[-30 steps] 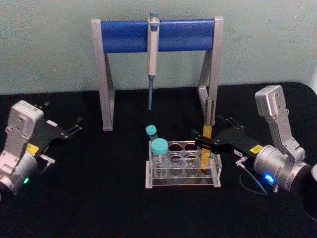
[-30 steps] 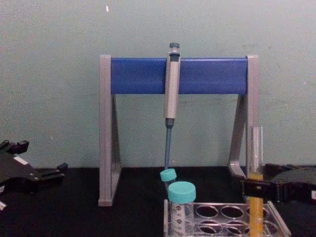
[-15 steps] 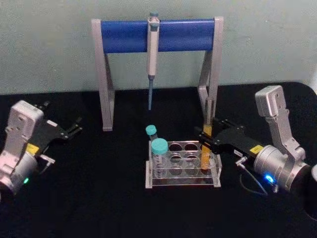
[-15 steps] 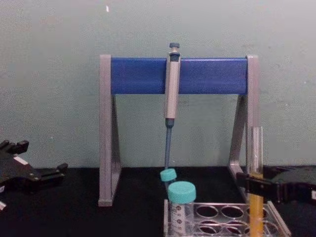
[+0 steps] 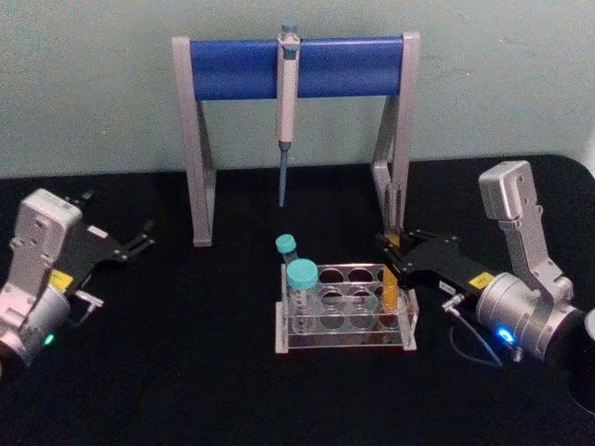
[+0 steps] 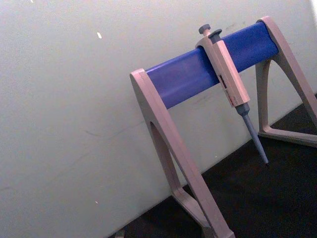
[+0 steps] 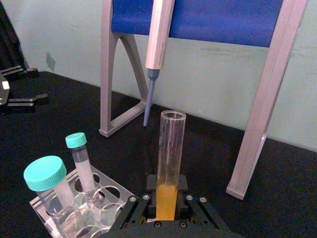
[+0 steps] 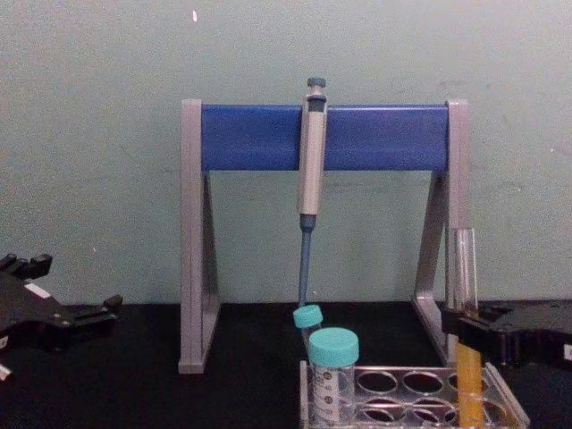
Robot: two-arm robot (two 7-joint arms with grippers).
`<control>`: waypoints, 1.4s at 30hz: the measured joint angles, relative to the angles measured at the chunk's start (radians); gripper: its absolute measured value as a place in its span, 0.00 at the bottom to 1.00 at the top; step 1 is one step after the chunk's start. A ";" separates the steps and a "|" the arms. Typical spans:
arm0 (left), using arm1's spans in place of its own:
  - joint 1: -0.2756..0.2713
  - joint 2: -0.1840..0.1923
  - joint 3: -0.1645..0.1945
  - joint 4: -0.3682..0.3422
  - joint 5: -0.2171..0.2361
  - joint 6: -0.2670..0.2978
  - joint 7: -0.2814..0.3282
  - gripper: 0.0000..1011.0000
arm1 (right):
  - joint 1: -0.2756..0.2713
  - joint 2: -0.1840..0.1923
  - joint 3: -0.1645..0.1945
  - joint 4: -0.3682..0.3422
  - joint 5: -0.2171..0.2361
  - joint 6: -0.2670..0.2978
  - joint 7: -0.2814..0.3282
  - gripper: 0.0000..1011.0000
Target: Pick up the test tube from the test tube rack, shake it, then place it back into the test tube rack.
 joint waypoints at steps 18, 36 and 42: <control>0.000 0.000 0.000 0.000 0.000 0.000 0.000 0.99 | 0.000 0.000 0.000 0.000 0.001 0.000 0.000 0.23; 0.000 0.000 0.000 0.000 0.000 0.000 0.000 0.99 | -0.004 0.002 0.003 0.008 -0.001 -0.052 0.031 0.23; 0.000 0.000 0.000 0.000 0.000 0.000 0.000 0.99 | -0.003 0.005 0.004 0.007 -0.001 -0.061 0.038 0.23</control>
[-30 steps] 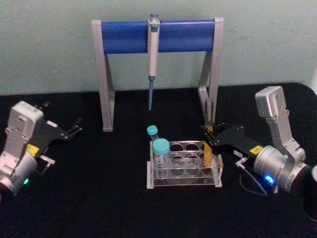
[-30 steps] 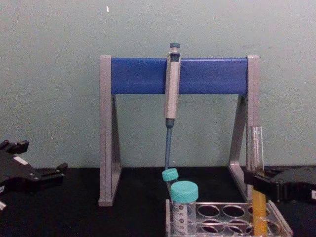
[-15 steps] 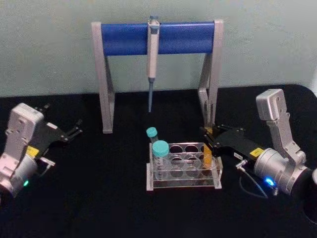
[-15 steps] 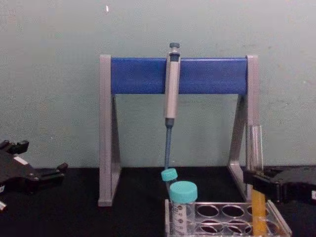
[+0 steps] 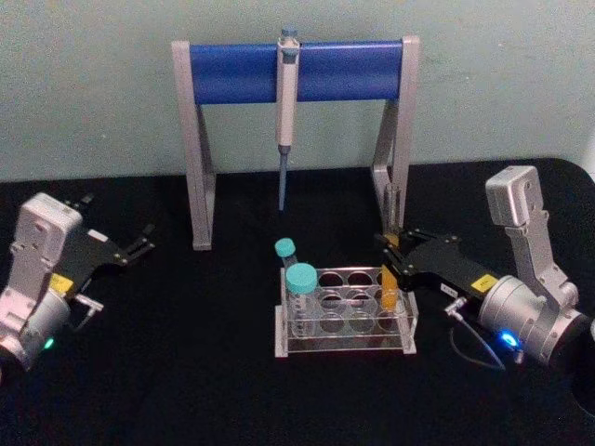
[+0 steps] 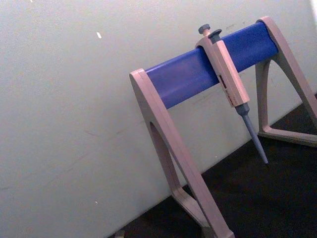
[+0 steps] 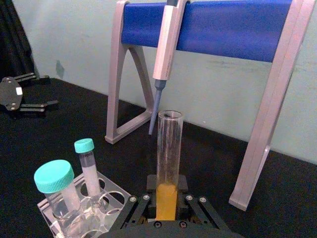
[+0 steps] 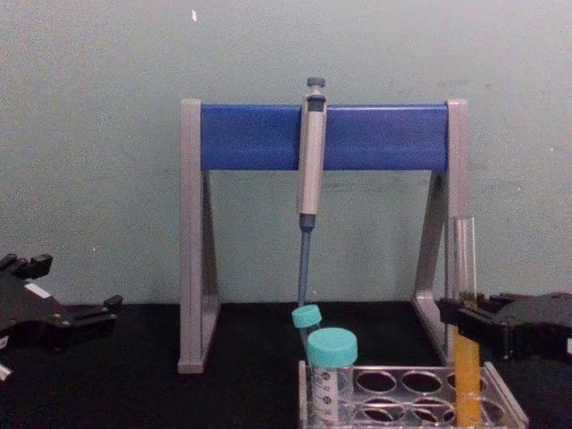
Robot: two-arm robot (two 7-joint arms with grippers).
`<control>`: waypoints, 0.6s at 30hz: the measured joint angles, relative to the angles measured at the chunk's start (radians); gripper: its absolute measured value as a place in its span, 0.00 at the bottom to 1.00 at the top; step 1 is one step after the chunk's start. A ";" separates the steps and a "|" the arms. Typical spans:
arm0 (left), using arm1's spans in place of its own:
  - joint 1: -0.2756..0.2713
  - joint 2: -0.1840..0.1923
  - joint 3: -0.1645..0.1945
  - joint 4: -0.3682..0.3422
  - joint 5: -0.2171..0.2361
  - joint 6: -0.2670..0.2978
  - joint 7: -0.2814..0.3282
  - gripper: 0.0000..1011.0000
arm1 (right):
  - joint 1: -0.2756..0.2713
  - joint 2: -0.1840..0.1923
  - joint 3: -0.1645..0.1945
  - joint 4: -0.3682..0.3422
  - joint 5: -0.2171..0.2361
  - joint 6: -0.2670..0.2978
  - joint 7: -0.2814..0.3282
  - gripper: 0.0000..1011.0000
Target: Pick up the test tube from the test tube rack, shake it, then place it back into the test tube rack.
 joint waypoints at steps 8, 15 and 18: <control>0.000 0.000 0.000 0.000 0.000 0.000 0.000 0.99 | 0.004 0.004 0.005 -0.006 0.004 -0.011 0.009 0.23; 0.000 0.000 0.000 0.000 0.000 0.000 0.000 0.99 | 0.015 0.006 0.008 -0.006 0.013 -0.022 0.021 0.23; 0.000 0.000 0.000 0.000 0.000 0.000 0.000 0.99 | 0.020 0.008 0.008 -0.006 0.017 -0.029 0.027 0.23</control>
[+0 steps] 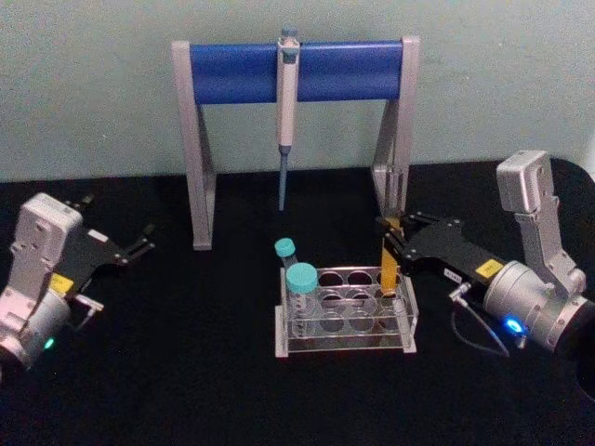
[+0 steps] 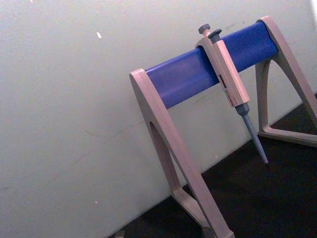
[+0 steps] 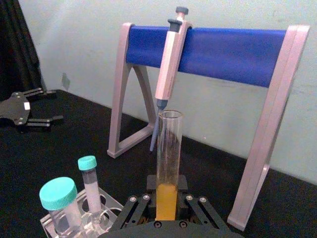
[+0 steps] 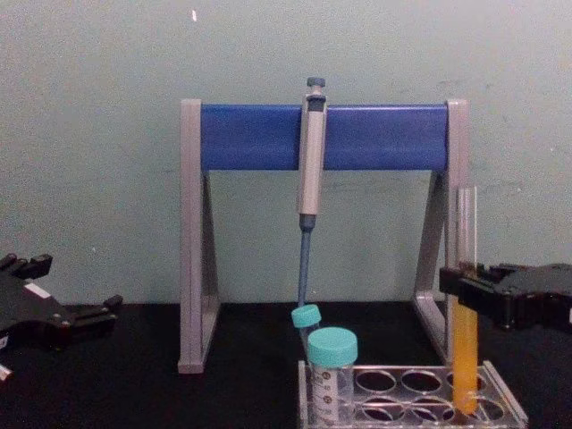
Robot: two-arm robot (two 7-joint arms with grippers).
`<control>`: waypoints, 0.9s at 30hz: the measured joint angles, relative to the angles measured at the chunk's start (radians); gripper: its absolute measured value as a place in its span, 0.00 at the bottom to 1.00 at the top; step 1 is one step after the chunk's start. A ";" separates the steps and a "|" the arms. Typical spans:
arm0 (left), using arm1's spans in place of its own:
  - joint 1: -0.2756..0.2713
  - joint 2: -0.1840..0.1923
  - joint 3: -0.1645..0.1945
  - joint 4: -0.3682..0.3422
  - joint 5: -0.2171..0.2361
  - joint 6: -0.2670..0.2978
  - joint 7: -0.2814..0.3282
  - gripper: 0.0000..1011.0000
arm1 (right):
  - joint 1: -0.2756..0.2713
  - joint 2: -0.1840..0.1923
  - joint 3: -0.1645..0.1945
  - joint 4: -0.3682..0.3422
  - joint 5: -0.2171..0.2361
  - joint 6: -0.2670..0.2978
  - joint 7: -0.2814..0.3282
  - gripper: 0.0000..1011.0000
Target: Pick up the test tube from the test tube rack, shake it, then place it back into the test tube rack.
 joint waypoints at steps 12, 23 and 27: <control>0.000 0.000 0.000 0.000 0.000 0.000 0.000 0.99 | 0.009 0.014 -0.001 -0.026 0.003 -0.026 0.010 0.23; 0.000 0.000 0.000 0.000 0.000 0.000 0.000 0.99 | -0.020 0.030 0.006 -0.075 -0.012 -0.075 0.007 0.23; 0.000 0.000 0.000 0.000 0.000 0.000 0.000 0.99 | -0.041 0.030 0.020 -0.091 -0.018 -0.113 -0.001 0.23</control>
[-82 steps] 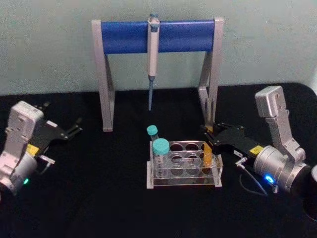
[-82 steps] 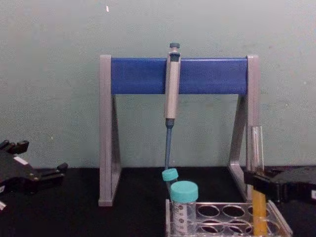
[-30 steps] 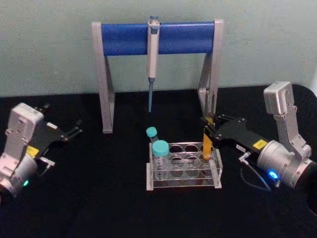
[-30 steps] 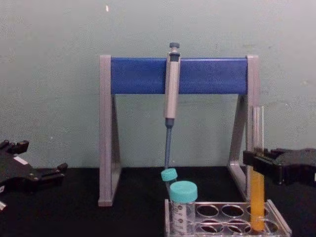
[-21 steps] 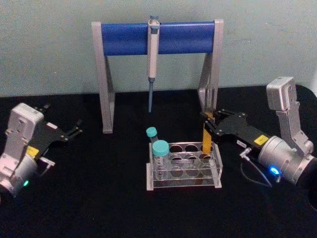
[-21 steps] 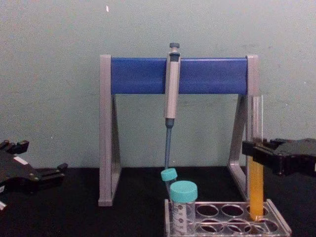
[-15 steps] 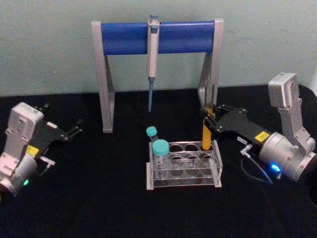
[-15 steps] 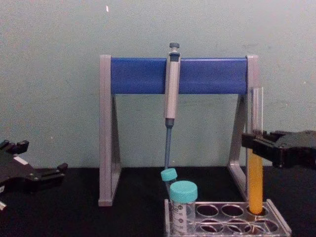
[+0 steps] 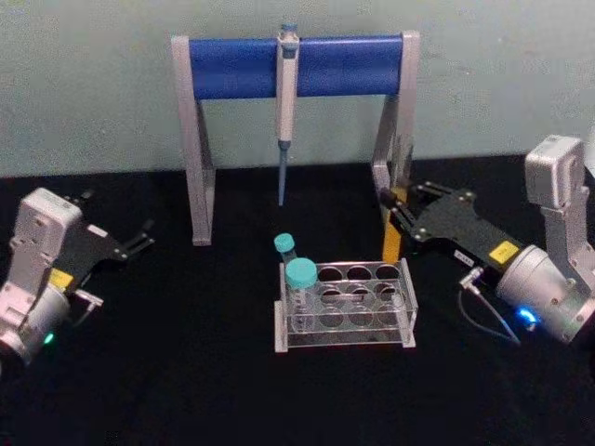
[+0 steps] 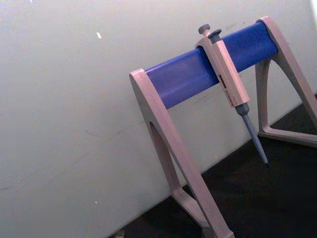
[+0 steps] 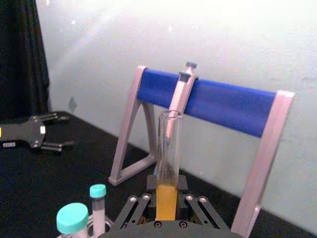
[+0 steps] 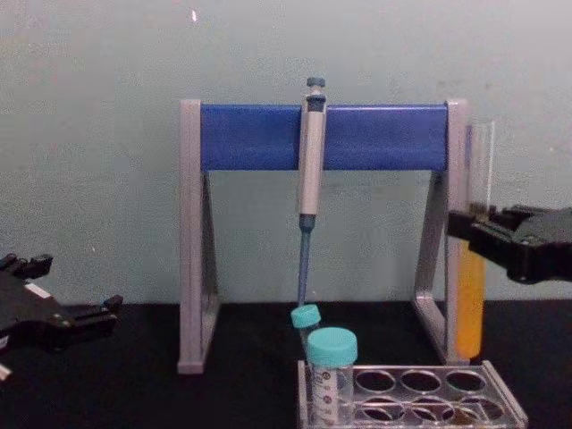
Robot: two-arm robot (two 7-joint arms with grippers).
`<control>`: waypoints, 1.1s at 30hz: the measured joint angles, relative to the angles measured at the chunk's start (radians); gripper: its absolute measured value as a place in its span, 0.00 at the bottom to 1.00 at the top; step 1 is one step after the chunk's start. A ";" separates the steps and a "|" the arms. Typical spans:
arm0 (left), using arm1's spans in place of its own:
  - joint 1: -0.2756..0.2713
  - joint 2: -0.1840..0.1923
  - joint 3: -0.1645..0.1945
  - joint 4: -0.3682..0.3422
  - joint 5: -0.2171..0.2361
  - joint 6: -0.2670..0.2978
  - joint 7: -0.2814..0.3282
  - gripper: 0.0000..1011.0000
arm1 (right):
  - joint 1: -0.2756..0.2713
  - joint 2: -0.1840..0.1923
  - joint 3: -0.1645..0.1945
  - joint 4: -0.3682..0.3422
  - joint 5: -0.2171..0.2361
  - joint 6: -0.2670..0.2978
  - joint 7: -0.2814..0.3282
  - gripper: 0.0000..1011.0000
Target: Pick up the test tube from the test tube rack, shake it, then place it back into the test tube rack.
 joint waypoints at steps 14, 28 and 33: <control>0.000 0.000 0.000 0.000 0.000 0.000 0.000 0.99 | -0.011 -0.005 0.009 -0.007 -0.002 -0.014 -0.011 0.23; 0.000 0.000 0.000 0.000 0.000 0.000 0.000 0.99 | -0.006 -0.011 0.005 -0.004 -0.002 -0.009 -0.004 0.23; 0.000 0.000 0.000 0.000 0.000 0.000 0.000 0.99 | 0.012 -0.031 -0.006 0.011 -0.002 -0.006 0.001 0.23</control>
